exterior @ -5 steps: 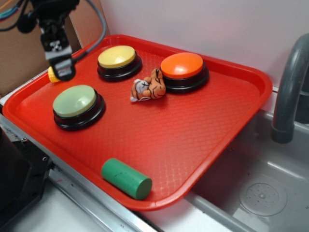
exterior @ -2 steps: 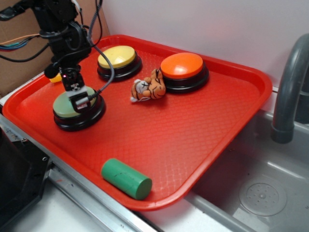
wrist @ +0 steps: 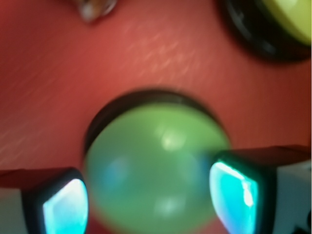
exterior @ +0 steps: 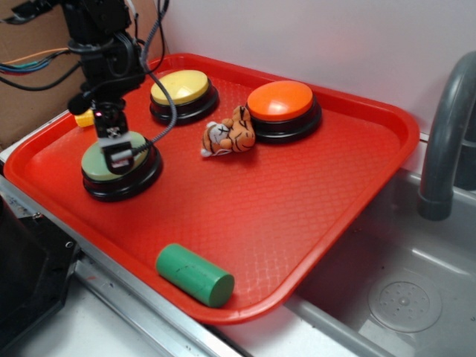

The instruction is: Push the green button.

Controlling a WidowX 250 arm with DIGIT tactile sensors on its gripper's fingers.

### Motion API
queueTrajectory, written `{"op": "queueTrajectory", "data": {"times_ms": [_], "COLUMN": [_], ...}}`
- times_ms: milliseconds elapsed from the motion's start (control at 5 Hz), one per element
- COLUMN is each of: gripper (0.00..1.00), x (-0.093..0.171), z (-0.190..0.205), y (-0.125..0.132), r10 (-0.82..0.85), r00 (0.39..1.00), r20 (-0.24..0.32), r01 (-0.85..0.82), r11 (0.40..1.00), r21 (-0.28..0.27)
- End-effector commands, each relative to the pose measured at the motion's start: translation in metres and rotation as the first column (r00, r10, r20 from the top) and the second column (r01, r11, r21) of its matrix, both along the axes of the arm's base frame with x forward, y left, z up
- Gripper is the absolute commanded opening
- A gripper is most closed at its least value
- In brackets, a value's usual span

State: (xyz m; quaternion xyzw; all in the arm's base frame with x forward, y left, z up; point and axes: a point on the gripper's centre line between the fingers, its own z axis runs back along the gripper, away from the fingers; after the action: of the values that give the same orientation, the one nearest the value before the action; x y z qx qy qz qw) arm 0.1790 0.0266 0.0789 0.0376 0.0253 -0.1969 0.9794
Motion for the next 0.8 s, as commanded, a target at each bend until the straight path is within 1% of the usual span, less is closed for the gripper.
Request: {"op": "queueTrajectory", "data": {"times_ms": [0,200,400,600], "gripper": [1.00,1.00,1.00,1.00], "x": [-0.006,-0.007,-0.007,-0.006], "z": [0.061,0.063,0.068,0.074], "y": [0.011,0.014,0.013,0.016], "r10": [0.059,0.129,0.170,0.178], "r00": [0.982,0.983,0.971,0.971], "r20": [0.179,0.132,0.168,0.162], "r01": [-0.063,-0.127,-0.169,-0.172], "r11": [0.998,0.992,0.985,0.984], "r21": [0.019,-0.027,-0.022,-0.049]}}
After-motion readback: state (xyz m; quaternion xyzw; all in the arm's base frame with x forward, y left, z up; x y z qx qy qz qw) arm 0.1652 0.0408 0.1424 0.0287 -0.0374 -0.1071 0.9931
